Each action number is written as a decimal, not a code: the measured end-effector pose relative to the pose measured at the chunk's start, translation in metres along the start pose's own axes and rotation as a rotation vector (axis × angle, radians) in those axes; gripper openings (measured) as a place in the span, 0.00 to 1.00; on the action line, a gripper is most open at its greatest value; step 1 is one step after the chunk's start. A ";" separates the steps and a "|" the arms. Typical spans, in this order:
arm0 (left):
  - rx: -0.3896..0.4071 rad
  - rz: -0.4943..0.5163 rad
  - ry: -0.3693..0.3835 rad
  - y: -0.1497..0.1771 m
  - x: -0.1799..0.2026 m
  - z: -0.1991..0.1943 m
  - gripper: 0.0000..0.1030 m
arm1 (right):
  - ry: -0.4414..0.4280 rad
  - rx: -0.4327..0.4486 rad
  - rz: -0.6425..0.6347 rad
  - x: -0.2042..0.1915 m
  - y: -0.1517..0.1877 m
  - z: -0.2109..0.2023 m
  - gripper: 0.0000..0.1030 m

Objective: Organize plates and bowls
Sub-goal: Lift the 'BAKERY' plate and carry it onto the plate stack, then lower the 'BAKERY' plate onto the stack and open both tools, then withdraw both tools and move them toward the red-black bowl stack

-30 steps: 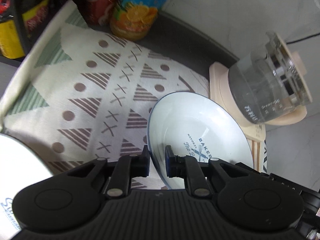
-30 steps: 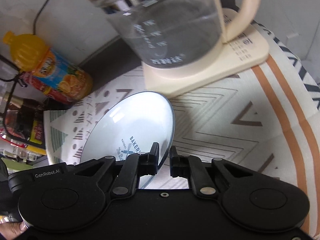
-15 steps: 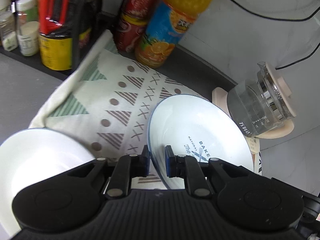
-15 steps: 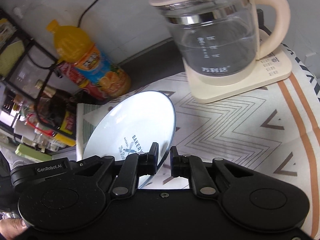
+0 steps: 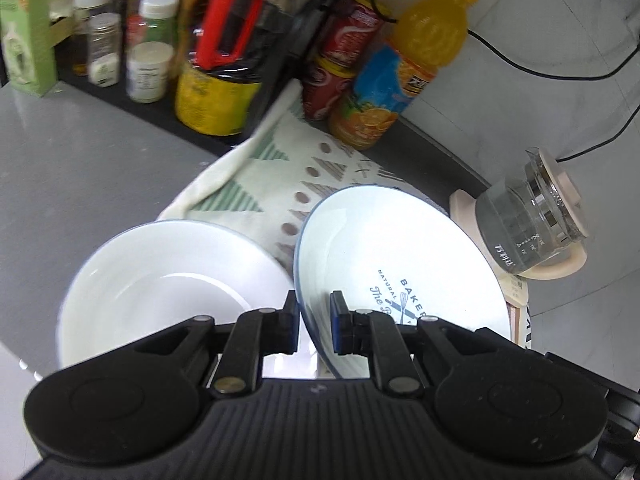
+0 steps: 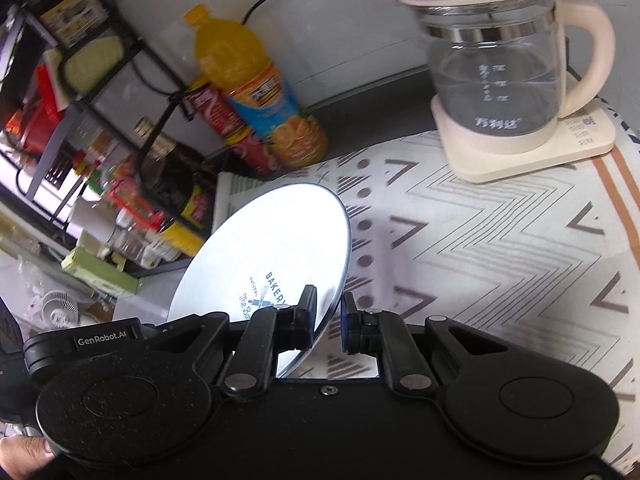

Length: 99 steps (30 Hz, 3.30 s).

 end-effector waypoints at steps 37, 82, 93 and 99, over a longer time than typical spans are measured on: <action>-0.087 -0.153 -0.066 0.053 -0.103 0.023 0.13 | 0.048 -0.172 -0.166 -0.065 0.074 0.044 0.13; 0.010 -0.143 -0.251 0.035 -0.134 0.019 0.47 | 0.150 -0.244 -0.166 -0.072 0.095 0.099 0.21; 0.004 -0.168 -0.262 0.040 -0.140 0.027 0.39 | 0.130 -0.257 -0.136 -0.069 0.096 0.100 0.23; 0.002 -0.138 -0.290 0.035 -0.136 0.024 0.37 | 0.119 -0.243 -0.120 -0.068 0.096 0.096 0.24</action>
Point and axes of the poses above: each gripper's, at about its wrist camera, not at the fingertips, and z roughly the way its jaws point, x to its right, y to its underside, the point moved 2 cm from there along z, roughly the way its jaws point, and after that the axes turned 11 degrees about -y, right-handed, at the moved point
